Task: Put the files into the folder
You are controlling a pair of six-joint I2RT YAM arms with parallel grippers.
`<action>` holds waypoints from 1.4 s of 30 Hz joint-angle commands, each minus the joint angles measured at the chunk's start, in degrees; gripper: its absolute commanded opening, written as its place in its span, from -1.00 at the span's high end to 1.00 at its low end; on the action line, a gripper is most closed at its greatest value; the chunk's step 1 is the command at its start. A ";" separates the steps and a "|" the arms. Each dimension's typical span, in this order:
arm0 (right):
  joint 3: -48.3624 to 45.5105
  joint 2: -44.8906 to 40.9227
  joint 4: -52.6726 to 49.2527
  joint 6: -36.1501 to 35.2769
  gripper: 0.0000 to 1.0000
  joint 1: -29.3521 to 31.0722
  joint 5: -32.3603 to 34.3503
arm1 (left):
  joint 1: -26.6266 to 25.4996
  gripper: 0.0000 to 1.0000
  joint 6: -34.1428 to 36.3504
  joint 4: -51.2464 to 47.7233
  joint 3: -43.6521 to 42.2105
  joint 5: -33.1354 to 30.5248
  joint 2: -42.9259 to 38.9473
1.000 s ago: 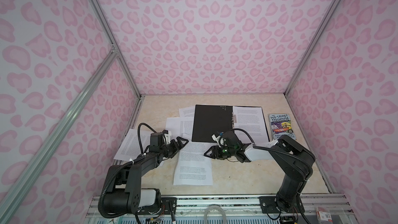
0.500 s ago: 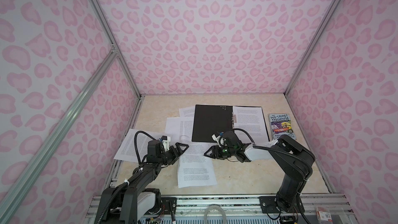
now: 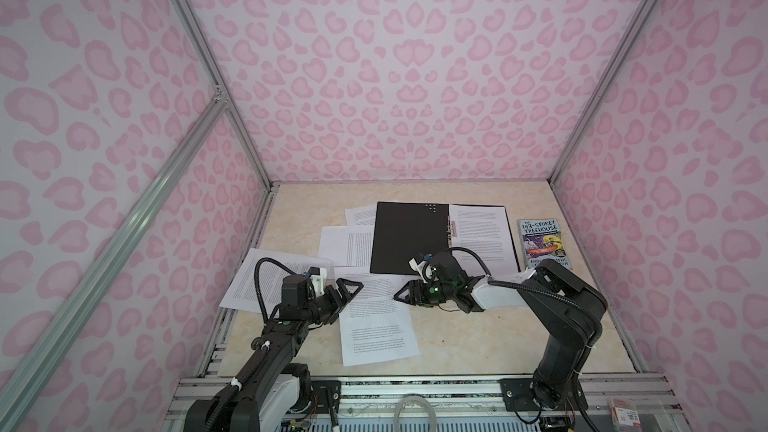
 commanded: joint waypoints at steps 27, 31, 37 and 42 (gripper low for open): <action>-1.09 -1.04 1.59 0.31 -0.24 -0.60 -0.43 | -2.14 0.54 1.86 -0.38 2.85 -5.48 6.72; -1.18 -1.04 1.81 0.41 -0.24 -0.54 -0.65 | -2.70 0.75 1.68 0.50 3.07 -5.67 8.29; -1.36 -2.36 1.44 -0.42 -0.26 -0.71 -0.25 | -2.88 0.93 4.07 -5.82 6.38 -7.44 5.78; -1.40 -7.90 -4.99 -5.36 -0.56 -0.97 4.80 | -2.90 0.93 7.66 -20.06 12.16 -12.54 -2.61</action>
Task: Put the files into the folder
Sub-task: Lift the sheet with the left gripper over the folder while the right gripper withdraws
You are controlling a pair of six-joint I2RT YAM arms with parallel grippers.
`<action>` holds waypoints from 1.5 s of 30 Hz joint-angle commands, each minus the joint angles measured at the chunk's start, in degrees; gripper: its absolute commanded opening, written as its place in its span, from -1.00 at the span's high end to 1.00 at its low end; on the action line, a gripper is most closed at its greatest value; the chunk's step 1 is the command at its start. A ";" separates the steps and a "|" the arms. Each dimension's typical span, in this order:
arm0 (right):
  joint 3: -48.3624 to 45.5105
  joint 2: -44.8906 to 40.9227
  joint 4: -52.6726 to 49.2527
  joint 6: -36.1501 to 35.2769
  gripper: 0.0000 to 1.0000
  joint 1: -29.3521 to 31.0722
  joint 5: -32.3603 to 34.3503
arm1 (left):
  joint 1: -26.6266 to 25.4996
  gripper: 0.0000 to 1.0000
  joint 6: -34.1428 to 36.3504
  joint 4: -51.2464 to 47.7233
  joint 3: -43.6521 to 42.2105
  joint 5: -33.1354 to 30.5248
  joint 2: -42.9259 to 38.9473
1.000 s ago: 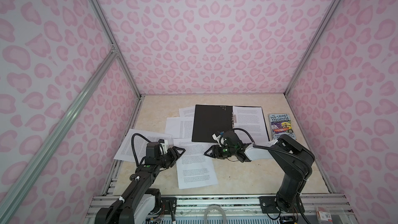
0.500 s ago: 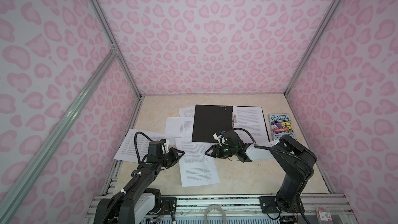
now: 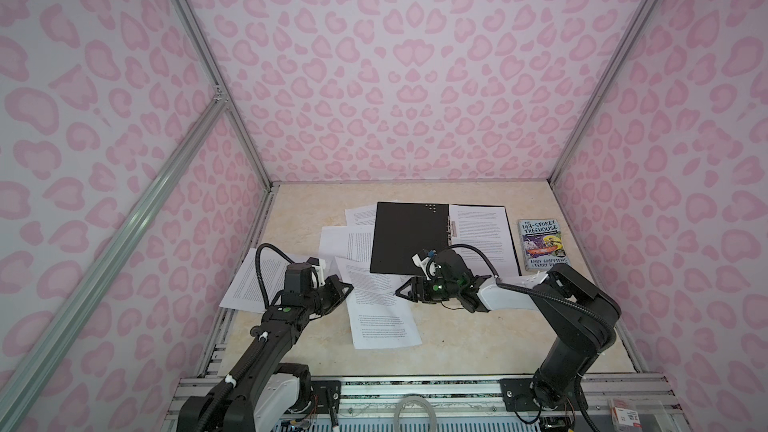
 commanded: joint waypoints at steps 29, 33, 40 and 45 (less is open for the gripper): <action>-10.63 -23.31 -13.37 -9.32 -0.97 -24.24 15.07 | -35.67 0.93 4.61 -6.32 49.55 -8.31 24.08; -11.73 -27.78 -16.93 -9.58 -0.97 -26.74 19.55 | -39.39 0.93 4.97 -6.19 57.39 -7.19 32.16; -15.80 -41.17 -20.64 -9.36 -0.97 -31.32 26.68 | -33.36 0.93 0.51 -2.66 56.46 -5.89 39.63; -16.32 -46.84 -22.00 -12.15 -0.97 -32.03 27.45 | -27.46 0.93 1.21 0.89 58.30 -0.32 49.55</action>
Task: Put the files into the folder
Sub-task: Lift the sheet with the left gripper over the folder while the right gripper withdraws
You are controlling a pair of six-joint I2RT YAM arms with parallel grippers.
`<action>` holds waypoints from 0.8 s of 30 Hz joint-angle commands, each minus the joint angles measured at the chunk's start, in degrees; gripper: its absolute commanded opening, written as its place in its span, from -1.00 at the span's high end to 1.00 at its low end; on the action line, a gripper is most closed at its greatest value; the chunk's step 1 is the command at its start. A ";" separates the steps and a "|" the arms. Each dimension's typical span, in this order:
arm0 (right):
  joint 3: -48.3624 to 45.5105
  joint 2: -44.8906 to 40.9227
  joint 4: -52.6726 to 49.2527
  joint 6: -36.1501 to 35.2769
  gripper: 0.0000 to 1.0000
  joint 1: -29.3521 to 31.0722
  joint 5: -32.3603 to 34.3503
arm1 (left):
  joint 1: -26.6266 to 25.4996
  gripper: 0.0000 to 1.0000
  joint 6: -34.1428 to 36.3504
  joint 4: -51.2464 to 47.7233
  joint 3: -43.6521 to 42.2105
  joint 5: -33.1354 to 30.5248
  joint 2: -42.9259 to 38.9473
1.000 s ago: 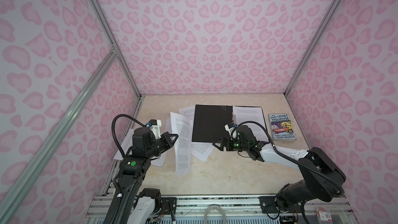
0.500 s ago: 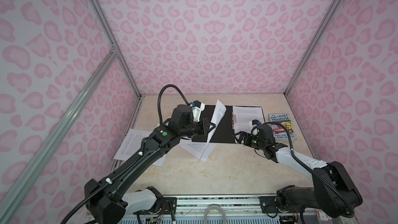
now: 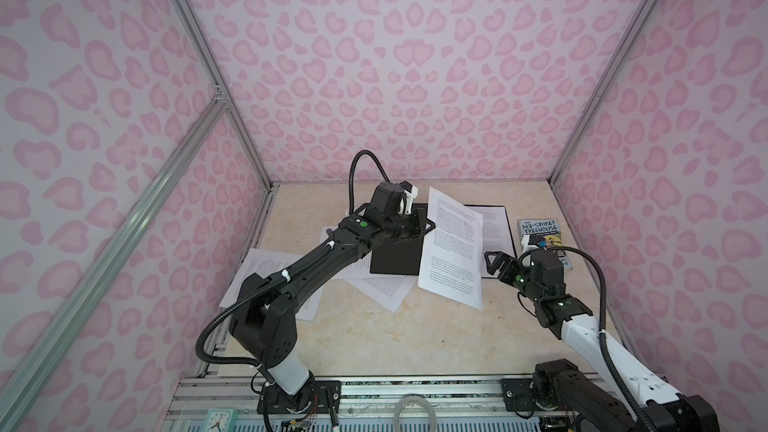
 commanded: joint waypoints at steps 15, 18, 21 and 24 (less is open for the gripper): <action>10.65 15.71 -2.27 -7.41 -0.97 0.41 -9.25 | 15.02 0.93 6.30 5.81 12.22 18.14 29.22; 12.33 20.89 -0.19 -6.83 -0.97 0.41 -11.08 | 15.45 0.93 7.12 6.95 11.81 19.49 30.24; 13.75 25.44 2.65 -6.40 -0.93 0.41 -12.99 | 15.75 0.93 7.97 7.68 10.60 18.77 30.37; 15.57 28.86 4.28 -6.30 -0.92 1.47 -14.36 | 16.19 0.93 7.05 8.96 10.22 19.35 30.84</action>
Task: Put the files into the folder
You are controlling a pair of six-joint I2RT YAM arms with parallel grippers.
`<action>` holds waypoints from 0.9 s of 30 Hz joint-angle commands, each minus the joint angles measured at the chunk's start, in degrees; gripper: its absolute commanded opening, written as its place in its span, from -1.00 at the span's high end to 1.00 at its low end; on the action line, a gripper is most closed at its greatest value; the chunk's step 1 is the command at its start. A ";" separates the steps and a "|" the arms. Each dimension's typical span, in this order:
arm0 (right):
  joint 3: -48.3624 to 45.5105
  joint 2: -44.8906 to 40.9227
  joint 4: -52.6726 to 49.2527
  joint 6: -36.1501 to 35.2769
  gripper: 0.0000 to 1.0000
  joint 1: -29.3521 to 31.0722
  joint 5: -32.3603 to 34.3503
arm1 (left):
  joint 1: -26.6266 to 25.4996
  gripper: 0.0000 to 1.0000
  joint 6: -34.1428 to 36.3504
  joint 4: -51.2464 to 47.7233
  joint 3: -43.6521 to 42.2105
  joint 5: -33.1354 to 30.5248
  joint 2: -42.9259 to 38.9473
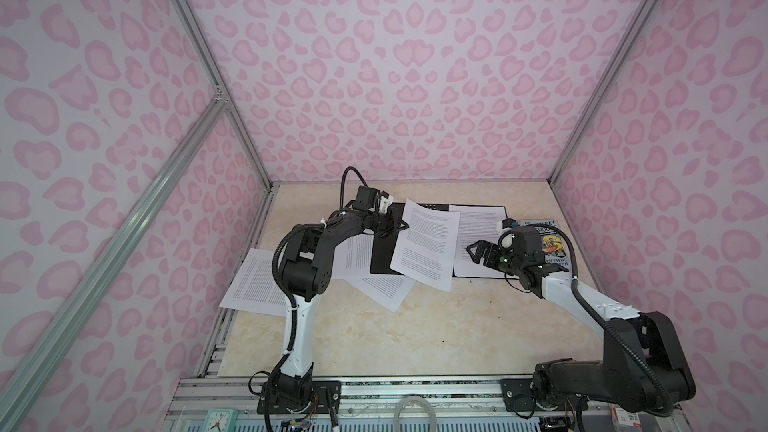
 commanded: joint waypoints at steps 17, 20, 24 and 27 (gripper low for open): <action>10.32 19.27 8.26 3.00 -0.80 6.58 0.42 | 1.96 0.93 0.33 7.88 -3.52 3.82 4.50; 12.80 22.01 6.79 3.08 -0.75 6.68 1.29 | 2.82 0.93 -0.53 9.16 -3.79 5.07 5.75; 15.17 24.87 6.15 3.44 -0.67 6.85 2.02 | 3.14 0.93 -1.03 9.87 -3.57 5.88 6.85; 16.33 26.84 7.11 4.12 -0.58 7.19 1.00 | 3.32 0.93 -1.22 10.12 -3.59 6.13 7.24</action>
